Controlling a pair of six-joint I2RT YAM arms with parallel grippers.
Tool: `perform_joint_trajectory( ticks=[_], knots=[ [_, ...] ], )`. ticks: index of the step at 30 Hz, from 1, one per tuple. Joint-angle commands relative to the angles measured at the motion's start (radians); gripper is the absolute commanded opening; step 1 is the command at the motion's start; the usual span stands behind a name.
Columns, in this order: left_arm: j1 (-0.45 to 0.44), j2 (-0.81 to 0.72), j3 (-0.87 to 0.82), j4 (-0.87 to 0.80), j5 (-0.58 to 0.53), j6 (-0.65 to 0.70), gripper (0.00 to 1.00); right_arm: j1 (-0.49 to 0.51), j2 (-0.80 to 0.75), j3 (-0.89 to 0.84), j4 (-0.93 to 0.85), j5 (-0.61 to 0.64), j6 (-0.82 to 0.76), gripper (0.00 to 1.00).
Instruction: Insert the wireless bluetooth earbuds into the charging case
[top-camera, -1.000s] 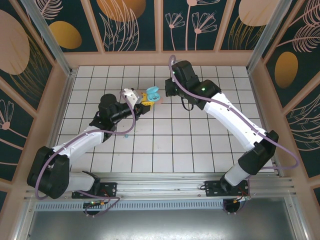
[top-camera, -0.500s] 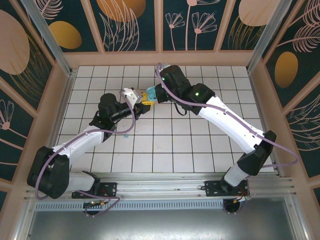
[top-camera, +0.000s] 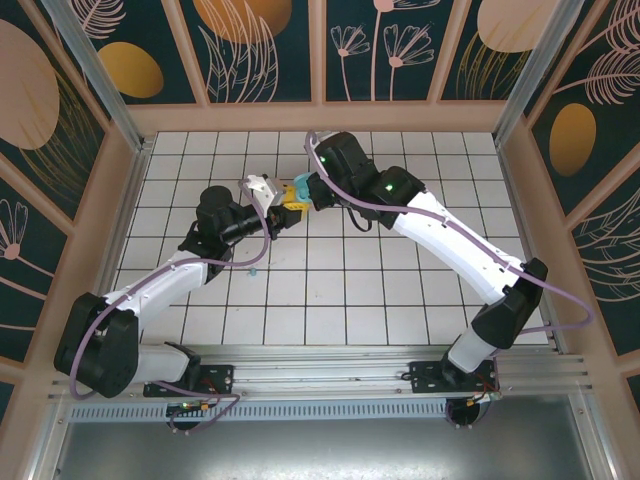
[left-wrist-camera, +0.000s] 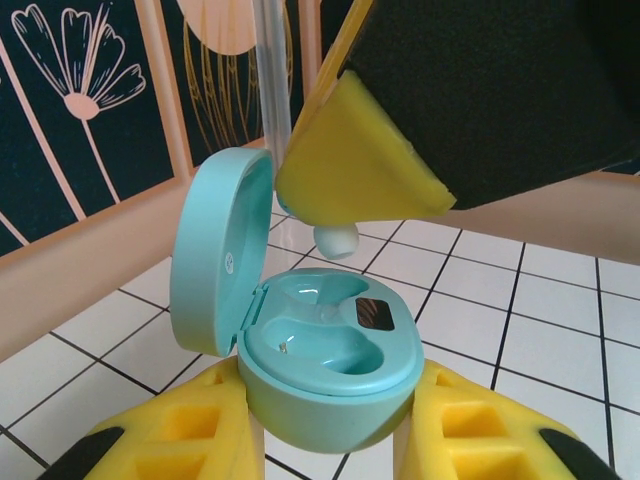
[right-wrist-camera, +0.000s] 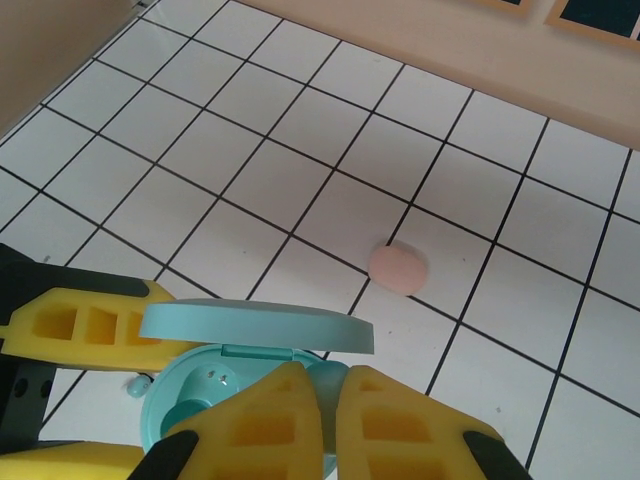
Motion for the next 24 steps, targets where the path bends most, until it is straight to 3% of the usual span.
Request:
perform_joint_trajectory(
  ticks=[1, 12, 24],
  knots=[
    [-0.006, -0.003, 0.027, 0.047, 0.023, -0.019, 0.21, -0.001, 0.024, 0.002, -0.048, -0.015, -0.031, 0.06],
    [-0.007, -0.01, 0.024, 0.05, 0.02, -0.026, 0.21, -0.004, 0.027, -0.012, -0.079, -0.007, -0.047, 0.06],
    [-0.006, -0.009, 0.026, 0.057, 0.015, -0.035, 0.21, -0.003, 0.057, 0.004, -0.116, -0.143, -0.043, 0.12]
  ],
)
